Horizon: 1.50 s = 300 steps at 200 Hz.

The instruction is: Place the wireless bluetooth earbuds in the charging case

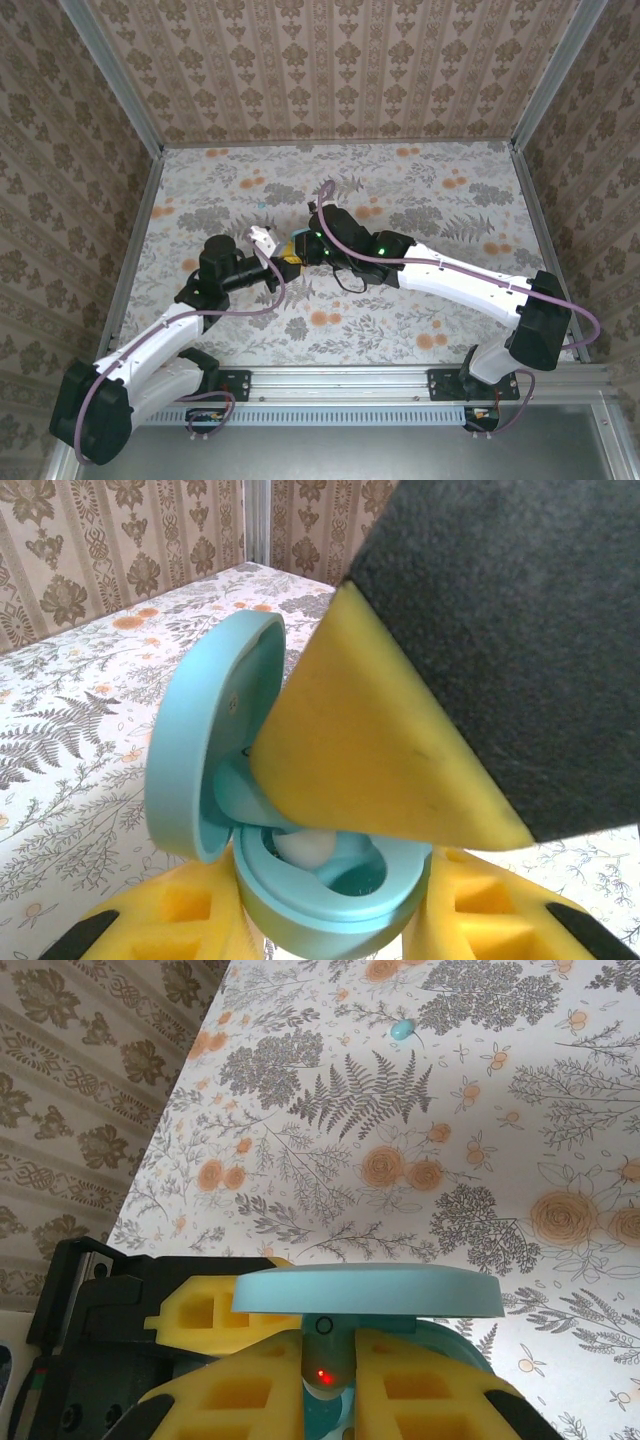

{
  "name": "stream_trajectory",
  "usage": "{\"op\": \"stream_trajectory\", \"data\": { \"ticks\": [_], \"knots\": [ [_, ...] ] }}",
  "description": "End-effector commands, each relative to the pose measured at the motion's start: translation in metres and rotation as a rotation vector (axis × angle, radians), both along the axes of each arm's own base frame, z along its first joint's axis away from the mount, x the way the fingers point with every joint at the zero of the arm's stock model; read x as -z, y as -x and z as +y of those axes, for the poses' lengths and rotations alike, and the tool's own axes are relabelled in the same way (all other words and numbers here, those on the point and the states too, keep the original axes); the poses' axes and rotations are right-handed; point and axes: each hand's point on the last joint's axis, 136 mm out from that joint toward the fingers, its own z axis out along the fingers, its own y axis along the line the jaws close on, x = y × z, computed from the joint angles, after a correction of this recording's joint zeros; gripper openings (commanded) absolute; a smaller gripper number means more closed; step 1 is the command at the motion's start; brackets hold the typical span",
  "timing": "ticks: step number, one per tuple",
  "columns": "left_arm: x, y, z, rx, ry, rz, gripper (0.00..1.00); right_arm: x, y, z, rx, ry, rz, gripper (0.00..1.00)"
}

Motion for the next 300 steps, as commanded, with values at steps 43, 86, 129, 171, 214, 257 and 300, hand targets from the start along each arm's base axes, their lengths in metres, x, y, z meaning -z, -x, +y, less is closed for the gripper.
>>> {"op": "stream_trajectory", "data": {
  "ticks": [43, 86, 129, 171, 214, 257, 300],
  "knots": [
    [0.0, 0.002, 0.003, -0.011, -0.01, -0.045, 0.07, -0.016, 0.009, -0.007, 0.009, -0.042, 0.008, 0.16],
    [0.0, 0.002, 0.003, -0.014, -0.009, -0.049, 0.07, -0.012, 0.011, -0.006, 0.01, -0.05, 0.026, 0.15],
    [-0.002, 0.002, 0.002, -0.014, -0.004, -0.052, 0.06, -0.001, 0.014, -0.001, 0.004, -0.047, 0.051, 0.15],
    [-0.003, 0.002, 0.002, -0.016, -0.001, -0.052, 0.06, 0.005, 0.015, 0.003, -0.001, -0.04, 0.06, 0.16],
    [-0.005, 0.002, 0.002, -0.016, 0.004, -0.056, 0.07, 0.014, 0.017, 0.006, -0.004, -0.018, 0.069, 0.16],
    [-0.006, 0.002, 0.003, -0.02, 0.005, -0.06, 0.07, 0.019, 0.016, 0.004, 0.007, 0.004, 0.066, 0.23],
    [-0.006, 0.002, 0.003, -0.02, 0.005, -0.06, 0.07, 0.017, 0.015, 0.002, 0.011, 0.007, 0.052, 0.24]
  ]
}}
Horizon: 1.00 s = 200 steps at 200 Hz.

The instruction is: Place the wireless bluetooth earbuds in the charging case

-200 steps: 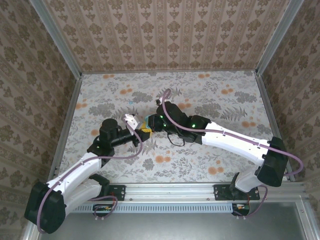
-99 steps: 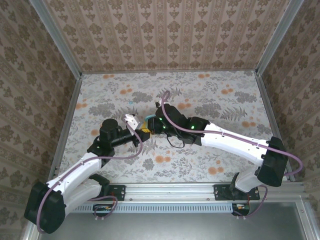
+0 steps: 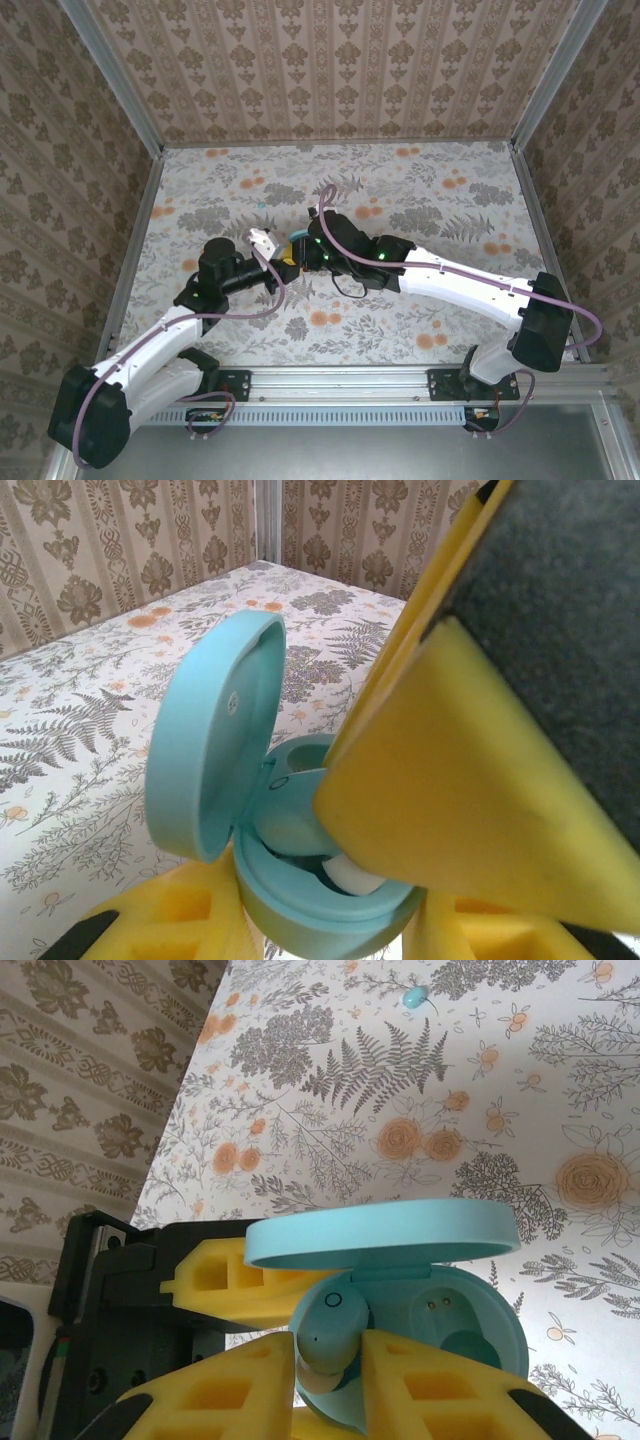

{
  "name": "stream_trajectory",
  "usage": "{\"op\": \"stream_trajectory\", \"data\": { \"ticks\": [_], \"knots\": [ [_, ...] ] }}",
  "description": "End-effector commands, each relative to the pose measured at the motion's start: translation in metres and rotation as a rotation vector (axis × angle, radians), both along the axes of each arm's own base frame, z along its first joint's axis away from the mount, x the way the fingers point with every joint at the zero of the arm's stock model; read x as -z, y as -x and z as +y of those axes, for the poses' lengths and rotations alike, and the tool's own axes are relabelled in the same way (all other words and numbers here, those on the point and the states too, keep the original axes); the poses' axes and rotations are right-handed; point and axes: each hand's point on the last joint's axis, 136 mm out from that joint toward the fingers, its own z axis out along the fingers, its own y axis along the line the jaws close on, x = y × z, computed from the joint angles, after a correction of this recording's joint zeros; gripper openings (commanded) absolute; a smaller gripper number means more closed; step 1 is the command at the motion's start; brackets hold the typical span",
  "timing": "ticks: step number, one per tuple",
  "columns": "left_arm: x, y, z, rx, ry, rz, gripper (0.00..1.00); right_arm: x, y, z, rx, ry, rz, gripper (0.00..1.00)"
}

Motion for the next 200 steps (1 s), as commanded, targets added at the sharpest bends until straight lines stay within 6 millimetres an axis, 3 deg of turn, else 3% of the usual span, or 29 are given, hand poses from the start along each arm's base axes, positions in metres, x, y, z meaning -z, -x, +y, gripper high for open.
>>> {"op": "stream_trajectory", "data": {
  "ticks": [1, 141, 200],
  "knots": [
    [-0.008, 0.002, 0.0, 0.003, 0.017, -0.043, 0.07, 0.012, 0.0, -0.004, 0.016, 0.04, 0.004, 0.25],
    [-0.01, 0.003, -0.001, 0.006, 0.019, -0.048, 0.07, 0.013, -0.01, -0.006, 0.031, 0.081, -0.092, 0.19],
    [-0.01, 0.002, 0.0, 0.0, 0.017, -0.05, 0.07, 0.016, -0.006, -0.006, 0.029, 0.125, -0.127, 0.22]
  ]
}}
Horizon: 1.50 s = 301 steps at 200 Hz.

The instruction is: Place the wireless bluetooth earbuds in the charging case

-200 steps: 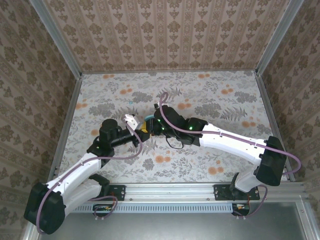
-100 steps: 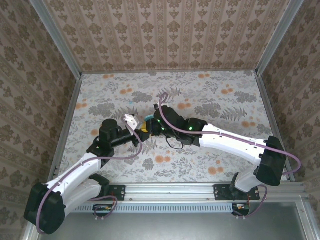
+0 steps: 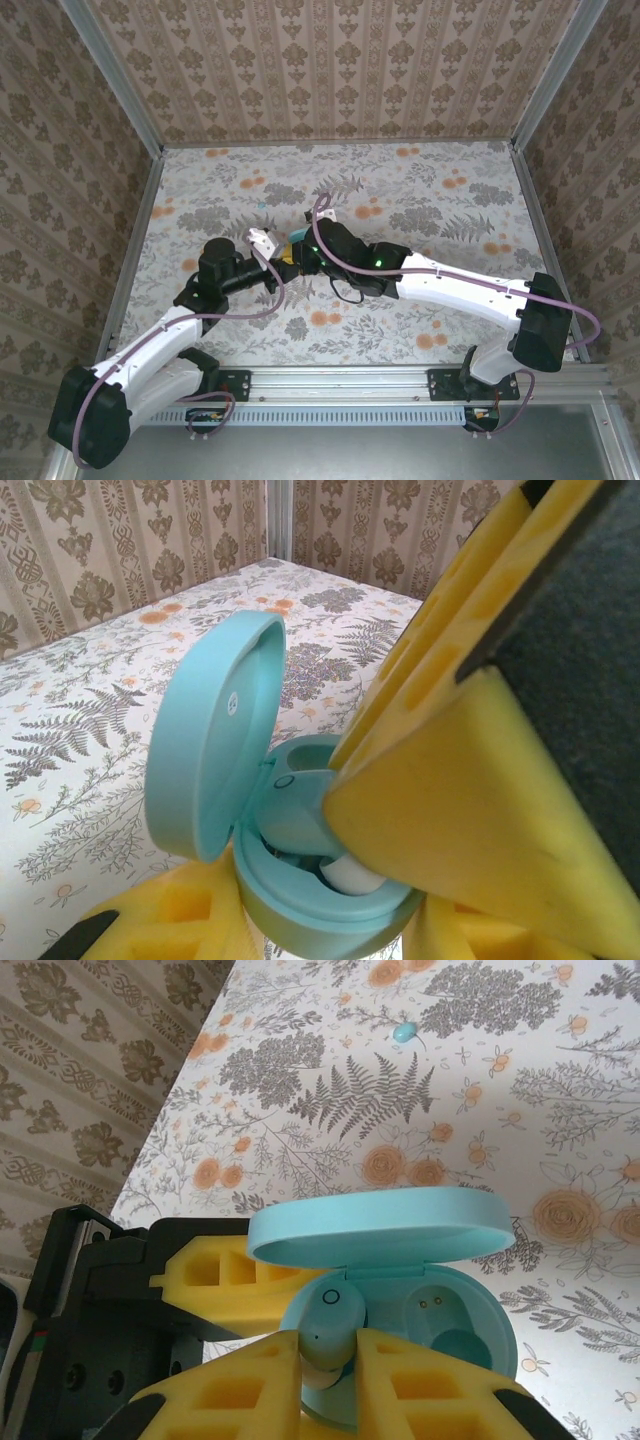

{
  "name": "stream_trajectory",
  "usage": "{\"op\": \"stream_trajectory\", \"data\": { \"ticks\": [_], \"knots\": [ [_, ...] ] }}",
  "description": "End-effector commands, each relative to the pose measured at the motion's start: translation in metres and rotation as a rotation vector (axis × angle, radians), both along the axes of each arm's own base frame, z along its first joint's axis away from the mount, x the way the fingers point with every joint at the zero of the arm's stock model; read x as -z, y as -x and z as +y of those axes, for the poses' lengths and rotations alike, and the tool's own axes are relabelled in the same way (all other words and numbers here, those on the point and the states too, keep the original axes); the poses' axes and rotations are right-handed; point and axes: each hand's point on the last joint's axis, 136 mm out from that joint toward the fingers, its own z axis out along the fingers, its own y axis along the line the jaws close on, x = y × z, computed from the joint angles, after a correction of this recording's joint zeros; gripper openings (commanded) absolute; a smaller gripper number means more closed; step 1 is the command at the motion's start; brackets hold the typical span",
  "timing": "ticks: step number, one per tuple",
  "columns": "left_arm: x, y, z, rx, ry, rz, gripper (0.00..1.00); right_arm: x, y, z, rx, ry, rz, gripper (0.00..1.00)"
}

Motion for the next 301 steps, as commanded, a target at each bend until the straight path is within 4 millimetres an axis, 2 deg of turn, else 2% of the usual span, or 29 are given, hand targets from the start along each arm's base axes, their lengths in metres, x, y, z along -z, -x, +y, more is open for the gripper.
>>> {"op": "stream_trajectory", "data": {
  "ticks": [1, 21, 33, 53, 82, 99, 109, 112, 123, 161, 181, 185, 206, 226, 260, 280, 301],
  "knots": [
    [-0.01, 0.006, -0.002, 0.022, 0.022, -0.049, 0.07, 0.014, -0.002, -0.006, 0.02, 0.066, -0.02, 0.22],
    [-0.011, 0.005, -0.002, 0.02, 0.022, -0.05, 0.07, 0.015, 0.001, -0.007, 0.02, 0.069, -0.022, 0.24],
    [-0.01, 0.005, -0.002, 0.019, 0.021, -0.049, 0.07, 0.014, 0.002, -0.007, 0.018, 0.066, -0.017, 0.3],
    [-0.009, 0.006, -0.001, 0.019, 0.021, -0.047, 0.07, 0.006, 0.006, -0.008, 0.011, 0.039, -0.015, 0.34],
    [-0.007, 0.006, -0.001, 0.016, 0.018, -0.046, 0.07, -0.016, 0.009, -0.014, 0.019, -0.018, -0.022, 0.39],
    [-0.007, 0.006, -0.001, 0.015, 0.019, -0.048, 0.06, -0.029, 0.01, -0.02, 0.028, -0.058, -0.02, 0.39],
    [-0.007, 0.006, -0.001, 0.015, 0.02, -0.046, 0.07, -0.029, 0.008, -0.021, 0.034, -0.069, -0.008, 0.39],
    [-0.007, 0.006, -0.001, 0.015, 0.02, -0.045, 0.07, -0.04, 0.009, -0.026, 0.036, -0.094, -0.02, 0.39],
    [-0.008, 0.006, -0.001, 0.016, 0.023, -0.047, 0.06, -0.045, 0.009, -0.029, 0.034, -0.116, -0.013, 0.37],
    [-0.008, 0.007, -0.002, 0.027, 0.027, -0.044, 0.07, -0.03, 0.006, -0.024, -0.011, -0.147, 0.068, 0.25],
    [-0.007, 0.007, -0.003, 0.033, 0.03, -0.038, 0.07, -0.028, 0.008, -0.018, -0.04, -0.162, 0.086, 0.23],
    [-0.007, 0.007, -0.003, 0.032, 0.029, -0.036, 0.07, -0.017, 0.007, -0.014, -0.045, -0.142, 0.104, 0.22],
    [-0.007, 0.007, -0.004, 0.038, 0.031, -0.034, 0.07, -0.009, 0.009, -0.002, -0.089, -0.139, 0.133, 0.21],
    [-0.007, 0.005, -0.003, 0.024, 0.032, -0.022, 0.06, -0.013, 0.01, 0.003, -0.11, -0.155, 0.128, 0.2],
    [-0.005, -0.012, 0.017, -0.08, 0.029, 0.039, 0.05, -0.036, -0.001, -0.009, -0.1, -0.134, 0.055, 0.21],
    [-0.005, -0.027, 0.04, -0.16, 0.037, 0.103, 0.05, -0.043, -0.019, -0.02, -0.076, -0.121, 0.053, 0.25],
    [-0.002, -0.041, 0.065, -0.25, 0.037, 0.168, 0.05, -0.041, -0.044, -0.027, -0.055, -0.083, 0.059, 0.3]
  ]
}}
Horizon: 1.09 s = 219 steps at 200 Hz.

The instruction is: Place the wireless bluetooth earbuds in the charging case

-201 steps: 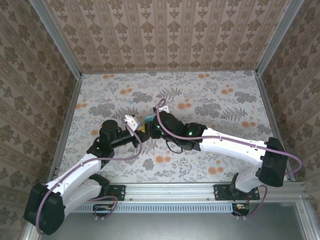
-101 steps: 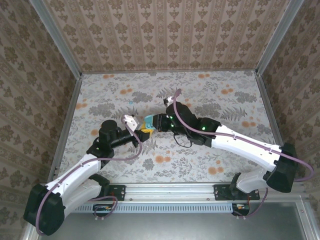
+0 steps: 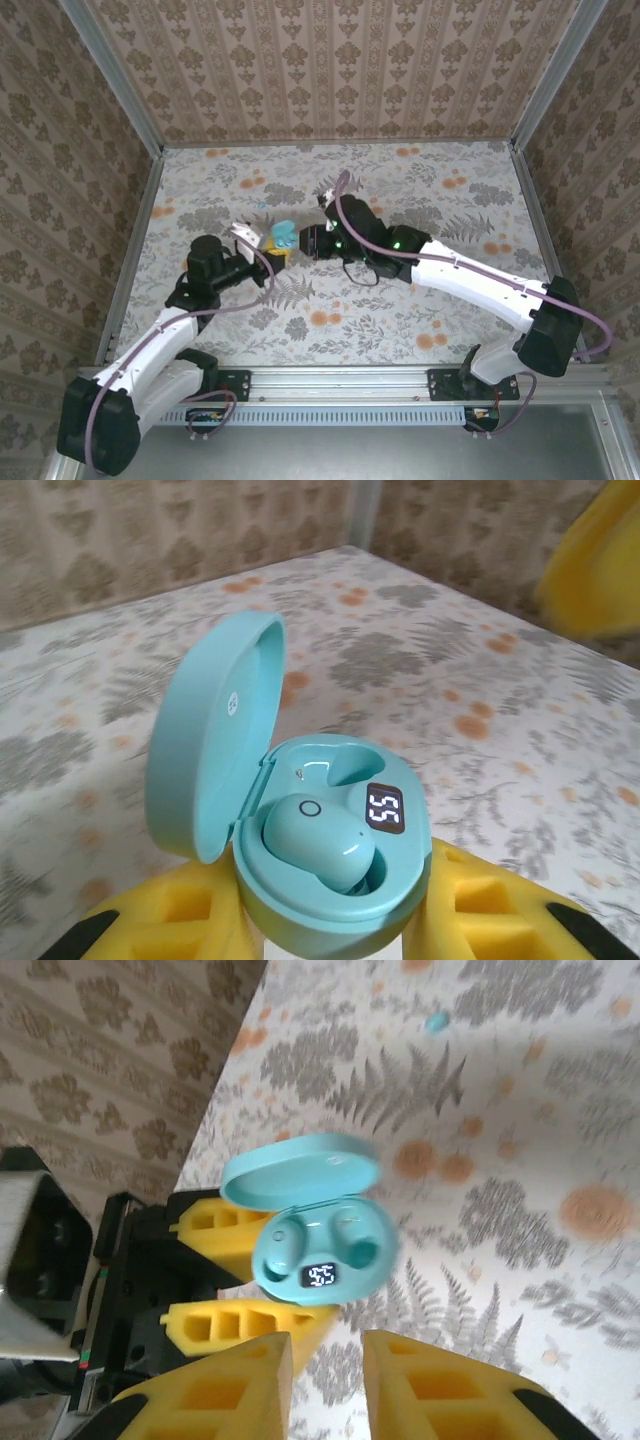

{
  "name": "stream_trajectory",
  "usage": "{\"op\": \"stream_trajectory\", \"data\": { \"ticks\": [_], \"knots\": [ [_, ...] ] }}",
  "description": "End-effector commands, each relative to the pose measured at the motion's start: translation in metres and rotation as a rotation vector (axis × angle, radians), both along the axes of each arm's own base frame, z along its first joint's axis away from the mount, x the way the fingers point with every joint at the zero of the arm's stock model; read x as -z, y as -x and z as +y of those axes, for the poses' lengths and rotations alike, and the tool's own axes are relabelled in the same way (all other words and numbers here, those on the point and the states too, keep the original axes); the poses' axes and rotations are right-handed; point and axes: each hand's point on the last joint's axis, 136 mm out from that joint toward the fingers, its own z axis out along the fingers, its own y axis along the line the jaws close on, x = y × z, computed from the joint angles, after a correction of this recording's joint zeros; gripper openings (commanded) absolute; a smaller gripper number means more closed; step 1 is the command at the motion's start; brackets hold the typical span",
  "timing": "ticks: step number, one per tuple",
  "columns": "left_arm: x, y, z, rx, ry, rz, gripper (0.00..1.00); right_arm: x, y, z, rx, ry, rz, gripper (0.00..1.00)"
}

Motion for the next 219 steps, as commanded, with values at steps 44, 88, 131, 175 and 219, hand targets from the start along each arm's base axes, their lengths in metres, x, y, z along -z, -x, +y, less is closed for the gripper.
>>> {"op": "stream_trajectory", "data": {
  "ticks": [44, 88, 131, 175, 219],
  "knots": [
    [-0.008, -0.04, 0.071, -0.288, 0.077, 0.137, 0.05, 0.03, -0.09, 0.027, -0.047, 0.178, -0.056, 0.36],
    [-0.007, -0.055, 0.1, -0.409, 0.084, 0.14, 0.05, 0.103, -0.159, 0.099, -0.132, 0.235, -0.031, 0.44],
    [-0.004, -0.058, 0.107, -0.434, 0.098, 0.135, 0.05, 0.144, -0.217, 0.14, -0.084, 0.112, -0.007, 0.48],
    [-0.004, -0.058, 0.109, -0.437, 0.114, 0.12, 0.05, 0.168, -0.259, 0.141, 0.066, -0.026, -0.019, 0.52],
    [-0.005, -0.057, 0.107, -0.432, 0.124, 0.116, 0.05, 0.186, -0.276, 0.144, 0.129, -0.106, -0.026, 0.54]
  ]
}}
